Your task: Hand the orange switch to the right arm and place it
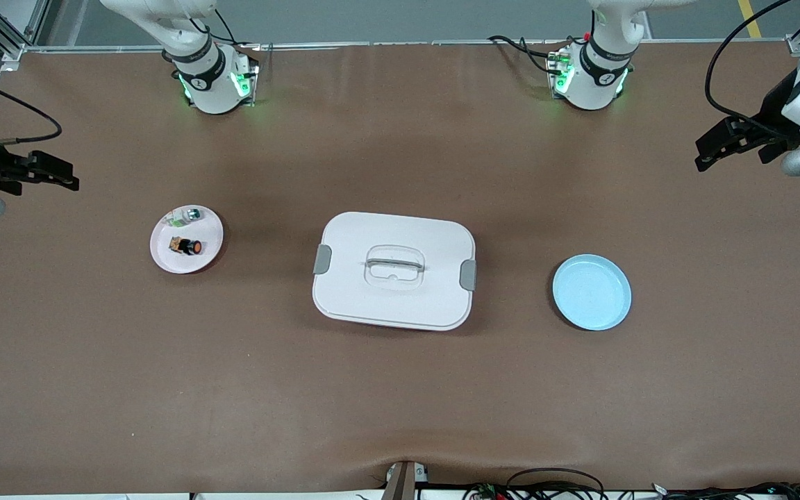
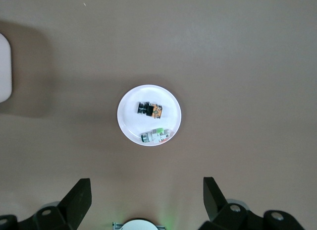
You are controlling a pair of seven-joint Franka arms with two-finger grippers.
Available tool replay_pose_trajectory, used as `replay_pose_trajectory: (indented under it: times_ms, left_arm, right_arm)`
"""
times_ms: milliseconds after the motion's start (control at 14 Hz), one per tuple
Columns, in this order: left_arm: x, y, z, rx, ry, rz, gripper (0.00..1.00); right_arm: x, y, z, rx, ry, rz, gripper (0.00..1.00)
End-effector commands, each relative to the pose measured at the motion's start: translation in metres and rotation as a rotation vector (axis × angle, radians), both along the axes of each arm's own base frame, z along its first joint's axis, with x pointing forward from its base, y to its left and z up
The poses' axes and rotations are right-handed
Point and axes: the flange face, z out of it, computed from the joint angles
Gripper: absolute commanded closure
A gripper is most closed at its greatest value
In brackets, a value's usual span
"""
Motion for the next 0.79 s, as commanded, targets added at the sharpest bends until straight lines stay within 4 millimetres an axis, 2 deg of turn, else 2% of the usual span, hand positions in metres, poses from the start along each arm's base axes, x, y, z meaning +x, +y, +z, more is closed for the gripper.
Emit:
replay_pose_trajectory:
  times_ms: [0, 214, 357, 500, 571, 714]
  left_arm:
    - [0.003, 0.000, 0.004, -0.014, -0.006, -0.012, 0.00]
    - [0.003, 0.000, 0.004, -0.015, -0.006, -0.012, 0.00]
    - [0.003, 0.000, 0.004, -0.015, -0.006, -0.012, 0.00]
    - [0.003, 0.000, 0.004, -0.015, -0.006, -0.011, 0.00]
    - [0.003, -0.001, 0.004, -0.014, -0.006, -0.012, 0.00]
    - [0.003, -0.001, 0.004, -0.014, -0.006, -0.011, 0.00]
  right_arm:
    - [-0.017, 0.010, 0.030, -0.016, -0.060, -0.053, 0.00]
    - [-0.017, 0.032, 0.053, -0.020, -0.135, -0.076, 0.00]
    - [-0.007, 0.035, 0.085, -0.016, -0.205, -0.133, 0.00]
    - [0.010, 0.031, 0.094, -0.009, -0.227, -0.158, 0.00]
    - [0.014, 0.029, 0.093, -0.006, -0.227, -0.164, 0.00]
    - [0.015, 0.029, 0.093, -0.002, -0.225, -0.167, 0.00]
